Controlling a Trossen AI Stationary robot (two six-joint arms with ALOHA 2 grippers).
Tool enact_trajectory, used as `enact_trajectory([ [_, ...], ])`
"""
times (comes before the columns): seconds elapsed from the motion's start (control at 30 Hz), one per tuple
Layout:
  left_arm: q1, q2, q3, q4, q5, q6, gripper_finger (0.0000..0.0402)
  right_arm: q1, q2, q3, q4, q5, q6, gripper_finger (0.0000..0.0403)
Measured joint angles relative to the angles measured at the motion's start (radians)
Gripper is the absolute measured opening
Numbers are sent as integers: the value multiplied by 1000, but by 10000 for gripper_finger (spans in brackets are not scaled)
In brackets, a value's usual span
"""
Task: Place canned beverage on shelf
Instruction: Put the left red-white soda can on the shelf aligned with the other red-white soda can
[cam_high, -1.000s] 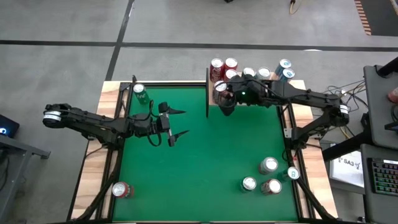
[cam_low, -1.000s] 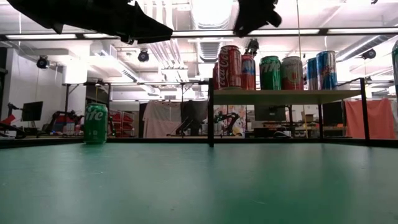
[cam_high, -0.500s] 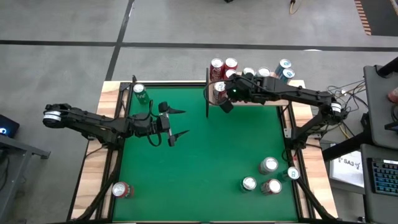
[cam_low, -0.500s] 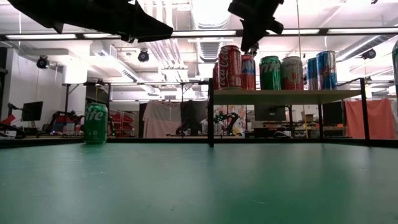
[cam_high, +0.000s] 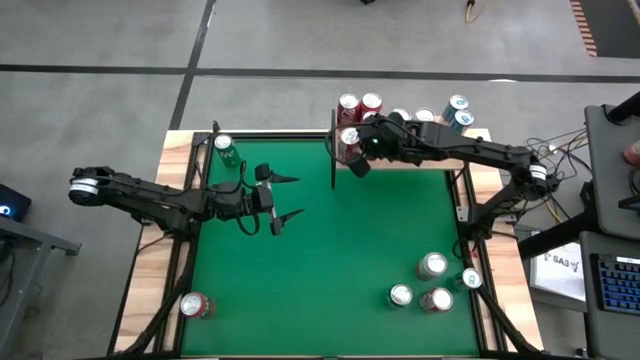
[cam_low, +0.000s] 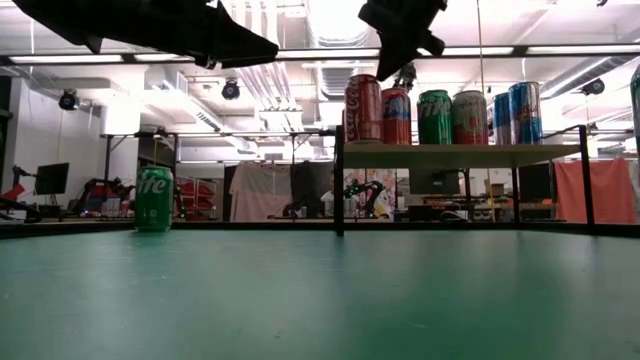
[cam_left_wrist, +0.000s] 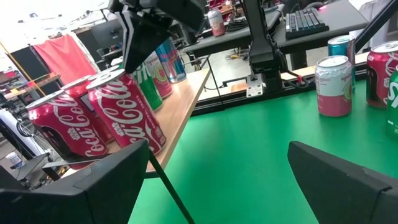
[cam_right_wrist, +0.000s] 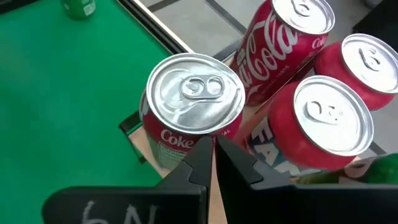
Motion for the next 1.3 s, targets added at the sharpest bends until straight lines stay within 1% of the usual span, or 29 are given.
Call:
enact_trajectory([
  [0.3, 0, 0, 0, 1, 0, 0, 368, -23, 39, 0, 8, 23, -63, 12],
  [0.43, 0, 0, 0, 2, 0, 0, 368, -28, 52, -1, 8, 36, -66, 12],
  [0.73, 0, 0, 0, 4, 0, 1, 368, -7, 17, -1, 10, -5, 6, 12],
  [0.9, 0, 0, 0, 3, 0, 5, 368, 19, -11, -1, 12, -2, 38, 12],
  [1.07, 0, 0, 0, 3, 0, 5, 368, 35, -14, -1, 127, -2, 11, 12],
  [1.3, 0, 0, 0, 4, 0, 11, 368, 27, 42, -1, 298, 0, -87, 12],
])
